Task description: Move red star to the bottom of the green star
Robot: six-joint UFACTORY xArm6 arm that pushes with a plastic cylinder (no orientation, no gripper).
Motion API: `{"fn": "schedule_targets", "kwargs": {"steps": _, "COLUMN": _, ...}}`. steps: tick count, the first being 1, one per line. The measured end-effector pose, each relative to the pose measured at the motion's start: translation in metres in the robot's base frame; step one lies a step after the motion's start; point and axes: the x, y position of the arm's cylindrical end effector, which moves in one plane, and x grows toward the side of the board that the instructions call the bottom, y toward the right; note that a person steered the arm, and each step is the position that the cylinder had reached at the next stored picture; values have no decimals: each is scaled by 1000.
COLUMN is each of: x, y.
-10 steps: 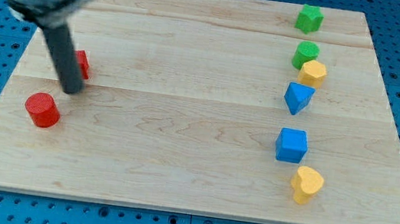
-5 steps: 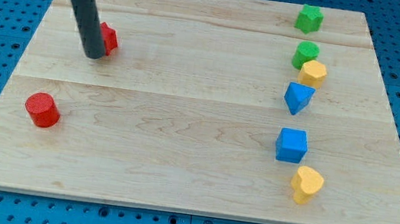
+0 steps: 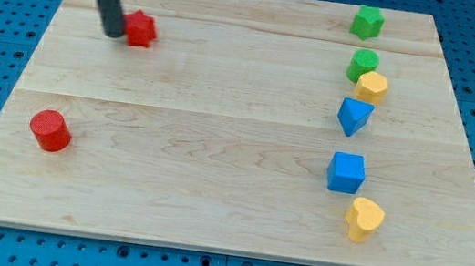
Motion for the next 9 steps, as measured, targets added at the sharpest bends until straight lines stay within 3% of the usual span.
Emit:
{"fn": "schedule_targets", "kwargs": {"steps": 3, "x": -73, "y": 56}}
{"fn": "schedule_targets", "kwargs": {"steps": 6, "x": -43, "y": 34}}
{"fn": "schedule_targets", "kwargs": {"steps": 8, "x": -42, "y": 107}}
{"fn": "schedule_targets", "kwargs": {"steps": 9, "x": -37, "y": 112}}
